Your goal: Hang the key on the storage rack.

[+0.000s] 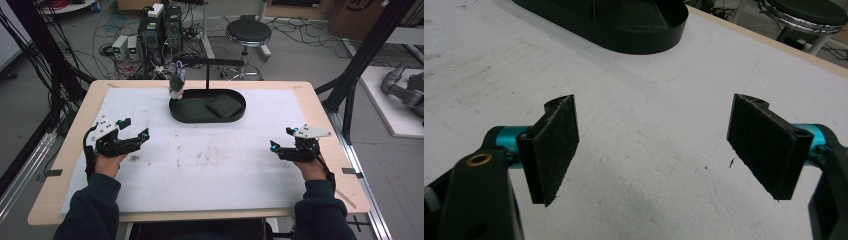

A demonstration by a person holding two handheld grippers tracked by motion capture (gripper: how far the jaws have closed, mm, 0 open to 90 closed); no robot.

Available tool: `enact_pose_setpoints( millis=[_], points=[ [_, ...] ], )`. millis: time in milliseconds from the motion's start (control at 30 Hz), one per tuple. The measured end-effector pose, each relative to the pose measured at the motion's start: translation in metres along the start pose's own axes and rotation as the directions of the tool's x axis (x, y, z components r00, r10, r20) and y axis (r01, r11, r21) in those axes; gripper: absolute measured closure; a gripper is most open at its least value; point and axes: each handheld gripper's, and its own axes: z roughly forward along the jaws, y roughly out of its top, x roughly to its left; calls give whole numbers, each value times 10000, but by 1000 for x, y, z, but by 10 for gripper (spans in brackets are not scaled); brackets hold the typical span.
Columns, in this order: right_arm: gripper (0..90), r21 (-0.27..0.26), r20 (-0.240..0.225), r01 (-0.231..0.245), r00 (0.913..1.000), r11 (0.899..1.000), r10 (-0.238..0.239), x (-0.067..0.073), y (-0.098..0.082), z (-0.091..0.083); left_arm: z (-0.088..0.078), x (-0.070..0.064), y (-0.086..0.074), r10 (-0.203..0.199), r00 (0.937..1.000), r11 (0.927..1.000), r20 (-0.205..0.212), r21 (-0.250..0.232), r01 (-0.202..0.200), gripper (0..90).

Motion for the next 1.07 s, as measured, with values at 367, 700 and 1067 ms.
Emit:
enact_pose_setpoints(
  millis=[367, 700, 1067],
  points=[
    [211, 175, 34, 102, 9999, 9998, -103, 2, -2, 1, -4, 2, -9, 7, 9999, 9996, -173, 281, -2, 196],
    [211, 251, 18, 167, 9999, 9995, -168, 4, -2, 2, -5, 9, -12, -145, 9993, 9990, -344, 407, 159, 196],
    [211, 333, 18, 141, 9999, 9993, -141, 3, -3, 4, -2, 10, -14, -257, 9988, 9985, -408, 475, 276, 196]
  ],
)
